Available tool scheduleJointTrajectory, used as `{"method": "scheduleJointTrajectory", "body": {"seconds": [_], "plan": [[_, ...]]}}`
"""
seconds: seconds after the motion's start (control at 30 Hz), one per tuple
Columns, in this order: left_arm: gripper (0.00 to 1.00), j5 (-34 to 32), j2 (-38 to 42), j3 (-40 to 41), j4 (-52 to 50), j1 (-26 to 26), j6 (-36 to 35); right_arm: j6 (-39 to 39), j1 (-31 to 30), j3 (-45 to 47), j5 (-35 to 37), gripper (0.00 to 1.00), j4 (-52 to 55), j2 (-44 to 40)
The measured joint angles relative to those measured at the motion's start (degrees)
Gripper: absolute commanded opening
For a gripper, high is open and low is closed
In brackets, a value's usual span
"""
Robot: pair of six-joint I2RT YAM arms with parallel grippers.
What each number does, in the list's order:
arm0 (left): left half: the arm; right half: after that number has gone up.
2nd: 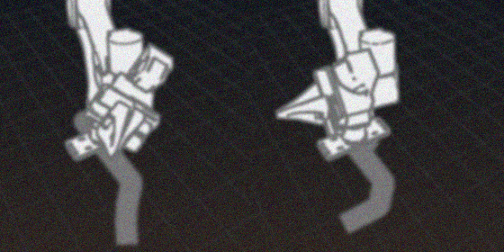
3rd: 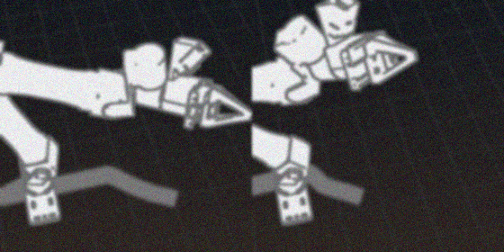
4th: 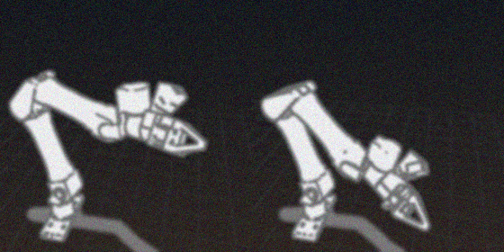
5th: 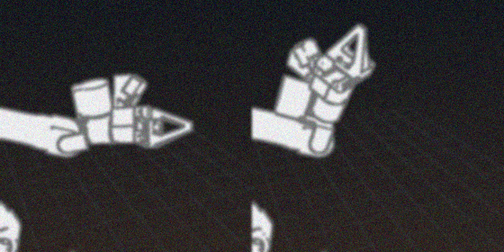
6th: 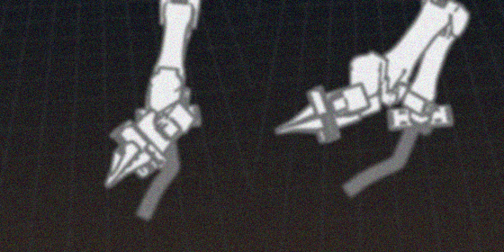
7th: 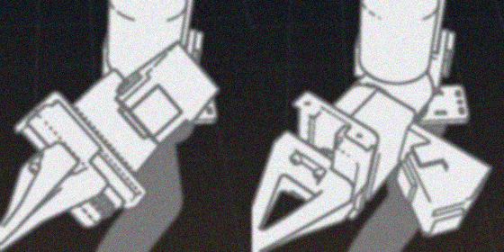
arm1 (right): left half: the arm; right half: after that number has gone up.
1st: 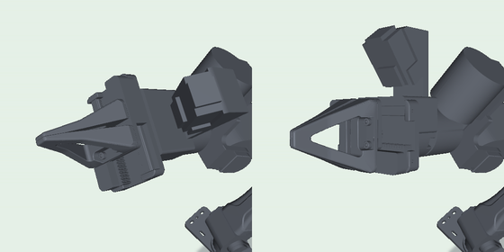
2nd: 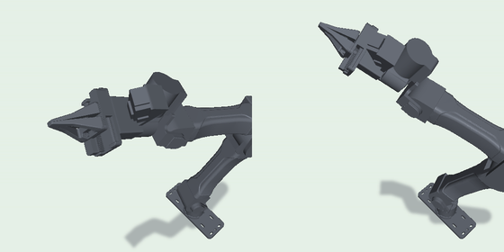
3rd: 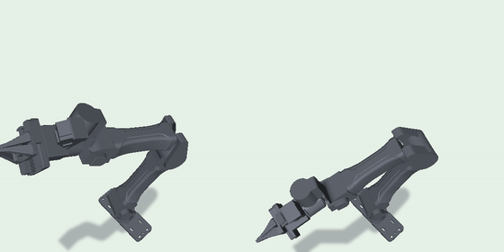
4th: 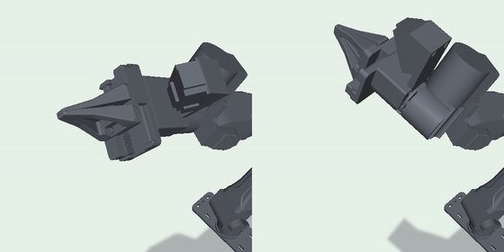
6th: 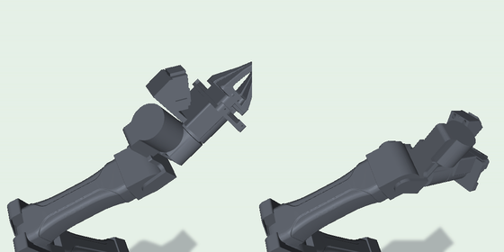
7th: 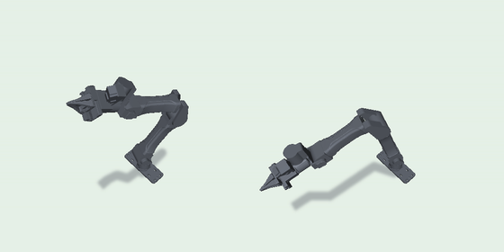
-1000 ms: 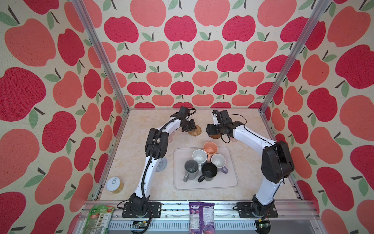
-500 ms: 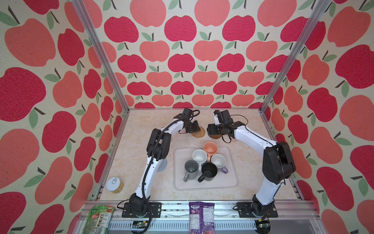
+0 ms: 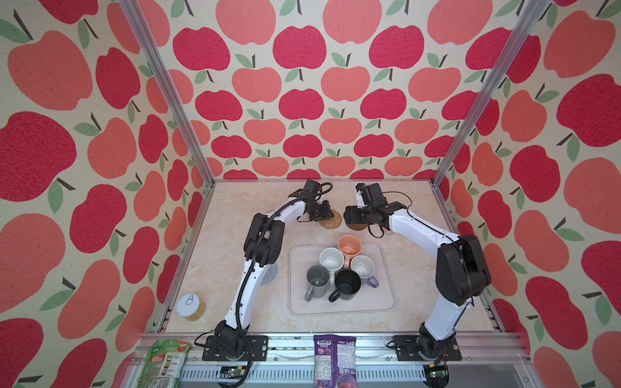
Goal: Place cups on coasters
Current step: Move the coaster to the top-center of the table.
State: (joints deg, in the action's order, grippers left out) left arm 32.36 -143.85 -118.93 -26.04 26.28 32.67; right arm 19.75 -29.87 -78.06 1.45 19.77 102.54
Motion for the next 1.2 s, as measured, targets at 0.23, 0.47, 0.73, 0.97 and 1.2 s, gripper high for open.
{"method": "scheduleJointTrajectory", "body": {"seconds": [0.23,0.47,0.73,0.97,1.2], "plan": [[0.25,-0.2,0.2,0.1,-0.3,0.0,-0.3,0.3,0.0,0.0,0.0,0.72,0.0,0.0],[0.25,-0.4,0.6,0.1,-2.2,0.0,-0.7,0.9,0.0,0.5,0.0,0.72,-0.7,0.0],[0.25,-0.4,1.0,0.7,-2.3,0.0,-0.9,1.5,0.0,1.3,0.0,0.72,-0.9,0.0],[0.3,-1.3,2.0,0.9,-2.3,-0.3,-1.7,1.6,0.0,1.9,0.0,0.72,-0.9,0.0],[0.32,-1.4,12.6,7.6,-0.2,-3.3,-3.3,1.6,0.0,1.9,0.0,0.72,-0.9,0.0]]}}
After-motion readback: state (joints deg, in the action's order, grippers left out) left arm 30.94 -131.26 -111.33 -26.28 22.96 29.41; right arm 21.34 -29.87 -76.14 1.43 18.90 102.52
